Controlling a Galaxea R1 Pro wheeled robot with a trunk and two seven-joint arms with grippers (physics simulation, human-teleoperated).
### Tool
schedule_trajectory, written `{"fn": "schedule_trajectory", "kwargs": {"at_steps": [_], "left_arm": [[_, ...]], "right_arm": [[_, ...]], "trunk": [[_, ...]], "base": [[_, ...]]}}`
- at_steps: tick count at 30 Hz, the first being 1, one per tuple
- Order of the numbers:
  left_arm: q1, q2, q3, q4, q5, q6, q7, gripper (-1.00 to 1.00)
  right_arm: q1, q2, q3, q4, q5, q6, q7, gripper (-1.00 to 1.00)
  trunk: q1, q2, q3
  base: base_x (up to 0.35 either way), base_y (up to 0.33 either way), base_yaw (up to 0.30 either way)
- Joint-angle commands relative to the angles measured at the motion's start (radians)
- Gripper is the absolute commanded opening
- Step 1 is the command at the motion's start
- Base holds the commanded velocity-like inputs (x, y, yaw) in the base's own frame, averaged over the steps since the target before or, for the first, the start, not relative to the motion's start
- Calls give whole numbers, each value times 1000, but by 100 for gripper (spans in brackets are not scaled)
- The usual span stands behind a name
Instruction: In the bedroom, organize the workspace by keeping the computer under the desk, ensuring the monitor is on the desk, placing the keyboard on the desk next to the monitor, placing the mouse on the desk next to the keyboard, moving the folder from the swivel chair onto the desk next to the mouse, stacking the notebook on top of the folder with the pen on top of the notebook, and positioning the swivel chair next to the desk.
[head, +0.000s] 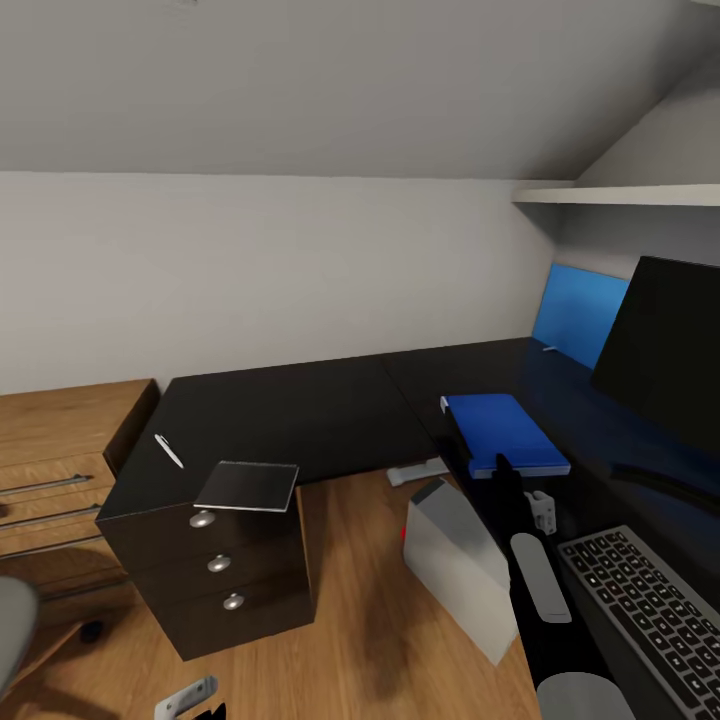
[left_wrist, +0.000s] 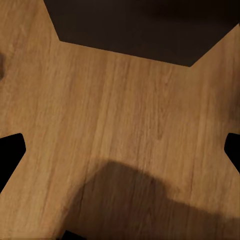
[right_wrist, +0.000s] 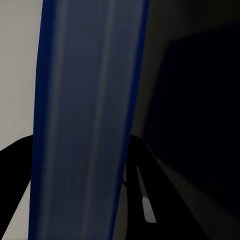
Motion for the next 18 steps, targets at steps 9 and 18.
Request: {"fn": "schedule_trajectory", "kwargs": {"at_steps": [9,18], "left_arm": [[0,0,2,9,9,7,4,100],[0,0,1,9,9,5,3,100]], "right_arm": [[-1,-1,0,0,-10,-3,-5,-100],[-1,-2,0,0,-8,-3,-7,-100]], "trunk": [[0,0,-1],[0,0,-1]], "base": [[11,-10,0],[0,0,0]]}}
